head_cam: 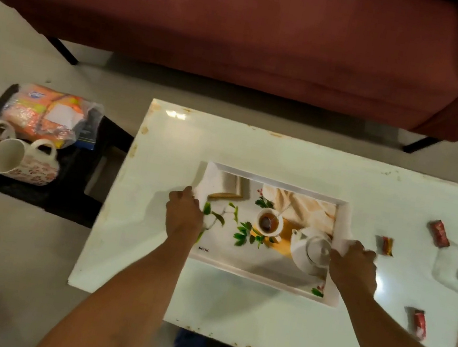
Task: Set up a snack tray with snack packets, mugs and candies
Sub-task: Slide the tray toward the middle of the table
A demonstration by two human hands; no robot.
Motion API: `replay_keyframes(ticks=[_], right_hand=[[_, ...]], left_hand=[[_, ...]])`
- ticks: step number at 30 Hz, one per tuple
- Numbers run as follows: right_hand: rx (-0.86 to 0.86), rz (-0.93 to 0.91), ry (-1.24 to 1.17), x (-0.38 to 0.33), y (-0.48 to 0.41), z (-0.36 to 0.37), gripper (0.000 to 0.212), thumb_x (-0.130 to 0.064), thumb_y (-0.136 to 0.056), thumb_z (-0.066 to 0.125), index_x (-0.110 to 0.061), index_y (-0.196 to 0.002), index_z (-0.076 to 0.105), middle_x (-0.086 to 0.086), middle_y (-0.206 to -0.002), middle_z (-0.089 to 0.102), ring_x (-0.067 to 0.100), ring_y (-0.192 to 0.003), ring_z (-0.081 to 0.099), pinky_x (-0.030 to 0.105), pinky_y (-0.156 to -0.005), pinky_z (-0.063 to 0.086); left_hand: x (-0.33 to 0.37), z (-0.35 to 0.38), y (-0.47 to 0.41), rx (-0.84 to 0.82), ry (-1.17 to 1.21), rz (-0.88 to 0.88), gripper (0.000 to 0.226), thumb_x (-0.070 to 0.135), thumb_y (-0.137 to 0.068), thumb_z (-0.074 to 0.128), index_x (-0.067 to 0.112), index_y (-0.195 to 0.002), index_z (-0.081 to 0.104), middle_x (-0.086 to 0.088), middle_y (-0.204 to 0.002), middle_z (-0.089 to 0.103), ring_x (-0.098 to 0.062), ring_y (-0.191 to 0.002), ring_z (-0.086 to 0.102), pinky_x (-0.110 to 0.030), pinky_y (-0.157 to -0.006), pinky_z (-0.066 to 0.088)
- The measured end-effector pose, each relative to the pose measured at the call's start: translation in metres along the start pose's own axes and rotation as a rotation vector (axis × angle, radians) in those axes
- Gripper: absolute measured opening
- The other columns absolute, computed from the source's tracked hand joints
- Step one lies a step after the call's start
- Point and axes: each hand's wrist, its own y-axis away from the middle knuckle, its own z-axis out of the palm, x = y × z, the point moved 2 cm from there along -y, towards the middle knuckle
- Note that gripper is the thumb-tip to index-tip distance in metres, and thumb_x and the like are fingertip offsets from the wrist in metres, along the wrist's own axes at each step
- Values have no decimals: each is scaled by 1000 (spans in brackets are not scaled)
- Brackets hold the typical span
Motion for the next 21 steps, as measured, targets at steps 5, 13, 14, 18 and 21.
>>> replay_keyframes(ticks=[5, 13, 14, 18, 21], right_hand=[[186, -204, 123, -48, 17, -28, 50, -30, -92, 66, 0, -129, 51, 29, -133, 47, 48, -119, 49, 54, -92, 48], [-21, -662, -125, -251, 109, -67, 43, -33, -97, 58, -11, -134, 59, 18, -138, 54, 39, -120, 56, 46, -96, 48], [-64, -697, -152, -275, 125, -63, 43, -34, -97, 59, -12, -133, 60, 16, -137, 56, 36, -117, 59, 44, -96, 49], [-193, -793, -227, -363, 184, -36, 43, -36, -96, 61, -13, -132, 61, 12, -132, 63, 30, -115, 63, 39, -98, 49], [-267, -781, -274, -413, 219, 0, 42, -34, -97, 61, -13, -134, 60, 10, -135, 63, 29, -120, 60, 37, -98, 48]], left_hand=[[16, -67, 8, 95, -4, 49, 47, 27, -107, 36, 12, -151, 36, -14, -151, 40, -34, -132, 44, -42, -106, 39], [9, -240, -3, 383, 114, 114, 35, 26, -104, 38, 7, -126, 56, -15, -132, 56, -35, -120, 54, -44, -97, 45], [0, -258, -7, 407, 126, 111, 34, 24, -103, 38, 6, -125, 57, -16, -131, 57, -35, -118, 55, -44, -97, 44], [-50, -313, -27, 428, 118, 78, 39, 17, -100, 44, 8, -138, 50, -18, -142, 52, -36, -128, 49, -45, -104, 40], [-95, -335, -56, 355, 63, 28, 48, 15, -99, 49, 10, -146, 43, -16, -148, 47, -34, -134, 46, -44, -109, 39]])
